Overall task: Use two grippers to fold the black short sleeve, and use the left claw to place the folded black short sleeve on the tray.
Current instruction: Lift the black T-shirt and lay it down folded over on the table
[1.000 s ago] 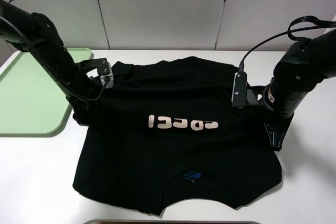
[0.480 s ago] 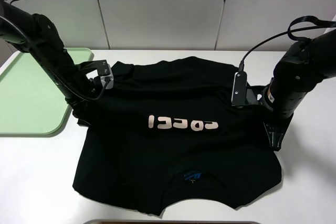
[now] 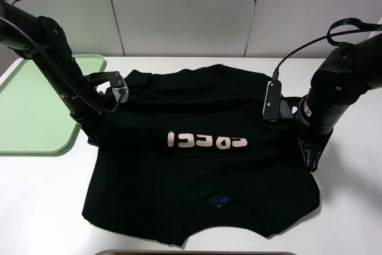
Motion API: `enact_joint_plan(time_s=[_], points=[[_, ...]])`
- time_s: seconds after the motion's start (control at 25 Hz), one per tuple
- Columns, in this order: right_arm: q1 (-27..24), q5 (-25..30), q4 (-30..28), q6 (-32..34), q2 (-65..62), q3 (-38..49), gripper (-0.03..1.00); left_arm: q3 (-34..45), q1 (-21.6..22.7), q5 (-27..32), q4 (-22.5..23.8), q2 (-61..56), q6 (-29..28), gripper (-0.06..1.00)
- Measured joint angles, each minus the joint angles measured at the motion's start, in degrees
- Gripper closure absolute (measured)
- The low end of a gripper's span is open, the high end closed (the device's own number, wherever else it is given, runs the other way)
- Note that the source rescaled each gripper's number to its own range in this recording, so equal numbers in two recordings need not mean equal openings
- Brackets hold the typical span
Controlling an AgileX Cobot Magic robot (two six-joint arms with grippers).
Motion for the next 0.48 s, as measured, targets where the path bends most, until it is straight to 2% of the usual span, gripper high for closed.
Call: enact_joint_plan(time_s=[0.12,0.36,0.44,0.48], points=[[0.00,-1.36,-1.75,5.32,-0.33,0.06,0.96,0.00,0.00,0.06,0.00,0.00,-3.21,0.92],[0.00,-4.13,-8.87,24.52,-3.26,0.06,0.96,0.00,0.00,0.68,-0.20,-2.68,-8.47,0.92],[0.00,-3.87,-10.31,30.58,-4.87,0.06,0.96,0.00,0.00,1.22,-1.95,-6.18,-9.07,0.92],[0.00,-3.87,-10.31,30.58,-4.87,0.06,0.96,0.00,0.00,1.42,-2.90,-7.44,-9.11,0.92]])
